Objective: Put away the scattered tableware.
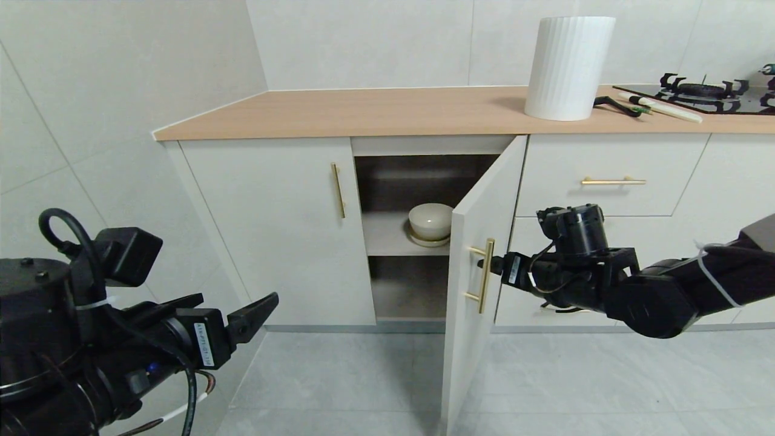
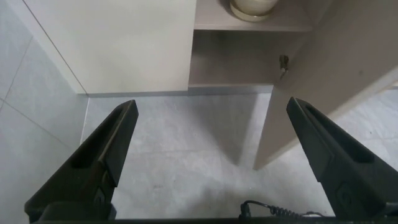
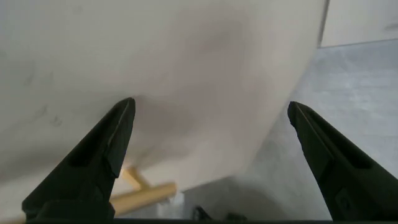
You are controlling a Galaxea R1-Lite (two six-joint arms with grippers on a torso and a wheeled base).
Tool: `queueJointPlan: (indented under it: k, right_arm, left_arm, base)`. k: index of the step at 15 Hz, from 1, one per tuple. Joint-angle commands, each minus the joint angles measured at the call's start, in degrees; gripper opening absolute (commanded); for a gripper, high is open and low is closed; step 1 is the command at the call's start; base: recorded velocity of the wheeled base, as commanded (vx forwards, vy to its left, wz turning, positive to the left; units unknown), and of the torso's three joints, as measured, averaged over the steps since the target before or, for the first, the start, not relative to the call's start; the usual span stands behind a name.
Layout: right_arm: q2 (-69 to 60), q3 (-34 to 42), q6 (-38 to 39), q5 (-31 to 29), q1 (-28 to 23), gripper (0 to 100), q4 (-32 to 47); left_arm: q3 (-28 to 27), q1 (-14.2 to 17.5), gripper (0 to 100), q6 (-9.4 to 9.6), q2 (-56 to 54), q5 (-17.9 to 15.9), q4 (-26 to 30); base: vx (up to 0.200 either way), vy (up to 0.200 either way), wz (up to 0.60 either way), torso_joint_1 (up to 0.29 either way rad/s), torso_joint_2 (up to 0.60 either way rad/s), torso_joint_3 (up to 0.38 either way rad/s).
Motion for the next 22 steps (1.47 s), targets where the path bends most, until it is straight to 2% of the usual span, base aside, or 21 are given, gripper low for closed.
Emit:
queueJointPlan:
  k: [1, 6, 8, 10, 20, 22]
  right_arm:
    - [3.33, -0.21, 0.96, -0.28, 0.40, 100, -1.11]
    - [5.62, -1.35, 2.36, -1.33, 1.10, 100, -2.69]
    - [6.67, -2.49, 4.03, -2.12, 1.10, 100, -2.69]
    - [7.81, -4.08, 6.50, -3.09, 1.19, 100, -2.69]
    - [11.15, -9.35, 12.30, -5.20, 2.25, 100, -2.69]
    - [11.59, -9.88, 13.53, -5.29, 2.25, 100, -2.69]
  left_arm:
    - [0.00, 0.00, 100, -0.01, 0.25, 0.07, 0.01]
    - [0.00, 0.00, 100, 0.07, 0.25, 0.07, 0.27]
    - [0.18, 0.00, 100, 1.30, -0.01, 0.25, 1.94]
    - [0.09, 0.00, 100, 1.74, -0.10, 0.25, 3.70]
    - [-0.17, 0.00, 100, 1.48, 0.25, -0.01, 3.52]
    - [-0.17, 0.00, 100, 1.57, 0.25, -0.01, 3.44]
  base:
    - [0.000, 0.000, 0.00, 0.000, 0.00, 0.000]
    - [0.000, 0.000, 0.00, 0.000, 0.00, 0.000]
    - [0.000, 0.000, 0.00, 0.000, 0.00, 0.000]
    - [0.200, 0.000, 0.00, 0.002, 0.00, 0.000]
    - [0.200, 0.000, 0.00, 0.003, 0.00, 0.002]
    - [0.000, 0.000, 0.00, 0.000, 0.00, 0.000]
